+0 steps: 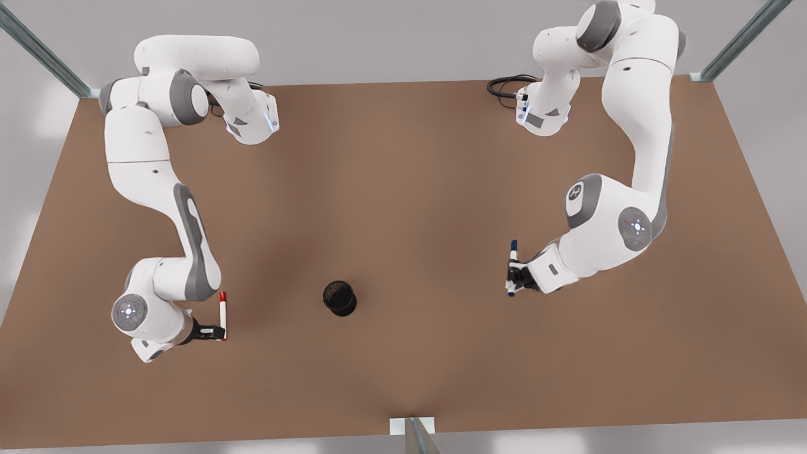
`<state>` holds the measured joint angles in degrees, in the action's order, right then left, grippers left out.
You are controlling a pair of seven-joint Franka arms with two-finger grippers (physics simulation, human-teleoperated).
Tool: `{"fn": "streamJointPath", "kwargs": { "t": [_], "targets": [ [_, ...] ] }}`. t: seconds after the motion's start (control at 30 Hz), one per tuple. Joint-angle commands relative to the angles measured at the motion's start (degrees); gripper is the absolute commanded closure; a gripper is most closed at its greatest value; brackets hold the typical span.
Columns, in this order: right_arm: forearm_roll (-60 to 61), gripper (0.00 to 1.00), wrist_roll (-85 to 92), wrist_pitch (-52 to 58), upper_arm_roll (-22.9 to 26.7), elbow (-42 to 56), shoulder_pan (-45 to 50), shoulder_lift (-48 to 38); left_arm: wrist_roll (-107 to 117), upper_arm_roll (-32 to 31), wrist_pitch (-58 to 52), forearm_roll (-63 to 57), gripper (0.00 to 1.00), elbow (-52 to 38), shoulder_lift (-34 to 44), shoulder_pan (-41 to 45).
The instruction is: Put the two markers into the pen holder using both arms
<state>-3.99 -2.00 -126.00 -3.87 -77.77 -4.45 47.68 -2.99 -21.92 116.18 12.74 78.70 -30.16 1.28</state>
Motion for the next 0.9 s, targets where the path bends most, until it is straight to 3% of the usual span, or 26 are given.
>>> {"fn": "streamJointPath", "kwargs": {
  "t": [0.0, 0.17, 0.23, 0.37, 0.47, 0.6, 0.8, 0.87],
  "targets": [
    [0.2, 0.00, 1.5, -1.4, -0.2, -1.2, 0.1, 0.1, -42.4, -1.3, 9.5, 11.0, 0.79, 0.1, -0.2, 1.0],
    [2.4, 0.00, 4.5, 0.7, -0.2, 0.4, -0.3, 4.7, -69.9, -1.3, 37.7, 22.7, 0.79, 0.7, -4.3, 10.7],
    [2.4, 0.20, 4.5, 0.8, -0.2, 0.2, -0.2, 4.6, -72.9, -5.0, 49.2, 22.6, 0.79, 0.2, -7.3, 12.9],
    [2.3, 0.39, 4.2, 0.9, -0.2, 0.2, 0.2, 4.5, -75.0, -6.6, 64.3, 22.0, 0.79, -7.7, -15.9, 20.2],
    [2.3, 0.41, 4.0, 1.0, -0.2, 0.0, 0.3, 4.5, -73.5, -6.3, 68.2, 22.0, 0.79, -14.3, -20.3, 24.8],
    [2.3, 0.56, 3.8, 1.0, -0.2, 0.0, 0.2, 4.5, -70.9, -2.7, 68.7, 21.9, 0.79, -25.6, -28.9, 31.7],
    [2.3, 0.77, 3.8, 0.9, -0.2, 0.0, 0.3, 4.4, -66.4, -1.8, 68.7, 22.0, 0.79, -28.4, -32.5, 35.2],
    [2.2, 0.79, 3.8, 1.0, -0.2, 0.3, 0.8, 3.3, -64.1, -1.7, 68.7, 21.9, 0.79, -28.4, -33.5, 35.9]
  ]
}}
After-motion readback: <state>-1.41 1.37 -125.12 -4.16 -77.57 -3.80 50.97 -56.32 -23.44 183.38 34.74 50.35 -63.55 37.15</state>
